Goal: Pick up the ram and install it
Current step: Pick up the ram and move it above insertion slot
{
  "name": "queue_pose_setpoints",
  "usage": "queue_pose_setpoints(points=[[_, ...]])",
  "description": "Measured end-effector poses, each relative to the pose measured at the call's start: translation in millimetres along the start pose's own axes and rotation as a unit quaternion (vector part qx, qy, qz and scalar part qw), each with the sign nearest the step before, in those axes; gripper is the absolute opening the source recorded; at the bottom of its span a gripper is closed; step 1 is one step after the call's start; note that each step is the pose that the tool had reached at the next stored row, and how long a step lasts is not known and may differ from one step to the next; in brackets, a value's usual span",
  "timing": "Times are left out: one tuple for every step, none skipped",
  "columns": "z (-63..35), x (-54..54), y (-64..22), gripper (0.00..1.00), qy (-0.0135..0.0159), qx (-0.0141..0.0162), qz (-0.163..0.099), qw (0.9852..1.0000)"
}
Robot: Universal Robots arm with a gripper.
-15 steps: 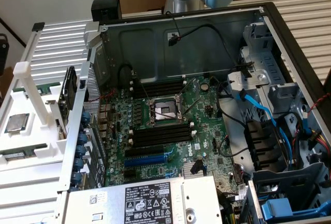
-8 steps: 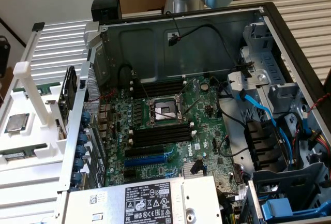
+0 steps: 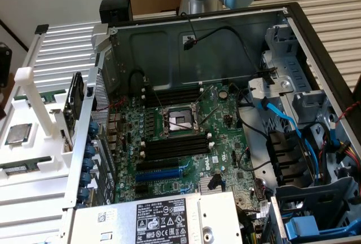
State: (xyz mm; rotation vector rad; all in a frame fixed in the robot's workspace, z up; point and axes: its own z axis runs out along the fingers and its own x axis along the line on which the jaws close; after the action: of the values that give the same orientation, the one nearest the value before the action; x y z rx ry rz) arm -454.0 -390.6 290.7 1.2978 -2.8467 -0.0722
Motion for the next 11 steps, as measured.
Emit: queue_pose_setpoints(points=[[0.8, 0.0, 0.0, 0.1, 0.0004, -0.0001, -0.009, 1.0], [1.7, 0.0, 0.0, 0.1, 0.0008, -0.0001, -0.018, 0.9998], [5.7, 0.0, -0.2, 0.1, 0.0025, -0.0004, -0.054, 0.9985], [6.8, 0.0, -0.3, 0.1, 0.003, -0.0005, -0.064, 0.998], [7.9, 0.1, -0.3, 0.1, 0.0034, -0.0006, -0.072, 0.9974], [10.1, 0.1, -0.4, 0.1, 0.0042, -0.0008, -0.09, 0.9959], [11.3, 0.1, -0.5, 0.1, 0.0047, -0.0008, -0.099, 0.9951], [12.7, 0.1, -0.5, 0.11, 0.0051, -0.0009, -0.108, 0.9941], [17.6, 0.1, -0.8, 0.18, 0.006, -0.0014, -0.136, 0.9907], [19.2, 0.1, -0.9, 0.18, 0.0062, -0.0016, -0.145, 0.9894], [20.7, 0.2, -0.9, 0.18, 0.0065, -0.0018, -0.153, 0.9881]])
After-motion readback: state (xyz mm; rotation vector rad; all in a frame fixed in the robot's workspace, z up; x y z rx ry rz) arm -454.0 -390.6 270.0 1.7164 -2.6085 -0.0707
